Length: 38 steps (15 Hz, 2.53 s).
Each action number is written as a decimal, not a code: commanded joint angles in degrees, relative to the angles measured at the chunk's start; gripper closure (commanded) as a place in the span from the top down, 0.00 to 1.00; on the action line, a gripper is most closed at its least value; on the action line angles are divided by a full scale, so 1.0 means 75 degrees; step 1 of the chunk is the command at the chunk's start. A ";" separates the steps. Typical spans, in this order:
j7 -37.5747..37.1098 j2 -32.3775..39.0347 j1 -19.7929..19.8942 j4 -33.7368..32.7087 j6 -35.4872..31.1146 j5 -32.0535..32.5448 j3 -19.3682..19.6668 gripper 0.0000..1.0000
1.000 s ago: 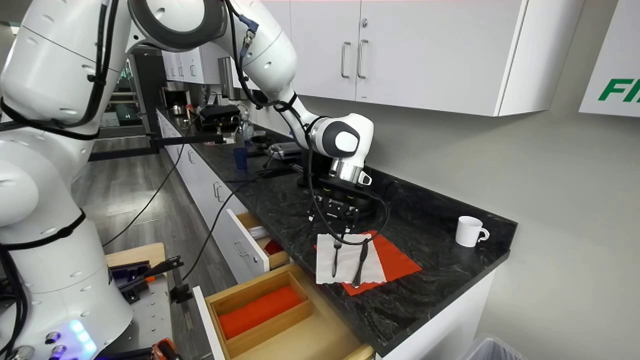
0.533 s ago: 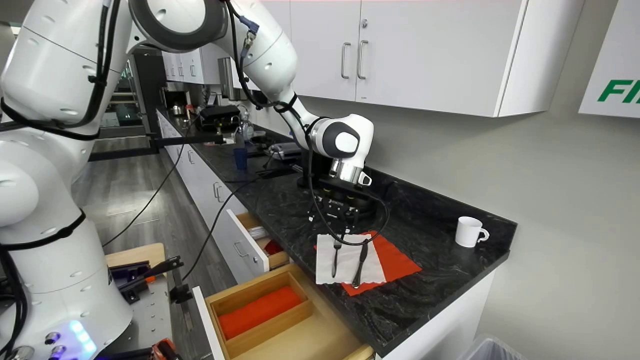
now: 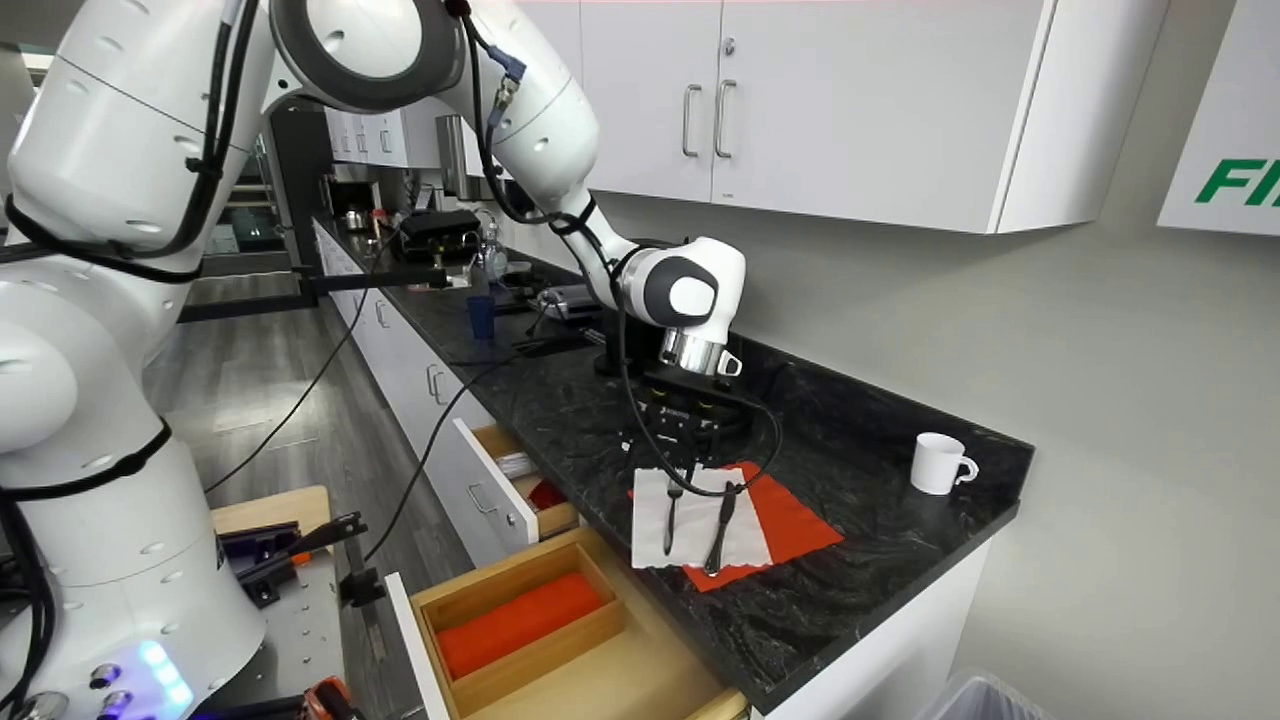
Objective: Put the fork and knife in the left segment of the open drawer
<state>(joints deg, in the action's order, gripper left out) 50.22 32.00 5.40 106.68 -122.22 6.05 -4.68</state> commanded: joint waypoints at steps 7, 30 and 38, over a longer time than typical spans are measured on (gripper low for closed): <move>0.1565 0.0679 0.0120 0.0469 -0.2185 0.0350 -0.0062 1.00; 0.1901 0.0553 0.0199 0.1536 -0.4919 0.1183 0.0087 0.75; 0.2030 0.0498 0.0421 0.1640 -0.5017 0.1064 -0.0091 0.30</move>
<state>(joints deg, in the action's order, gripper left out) 63.91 37.52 6.35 116.17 -158.54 14.02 -3.83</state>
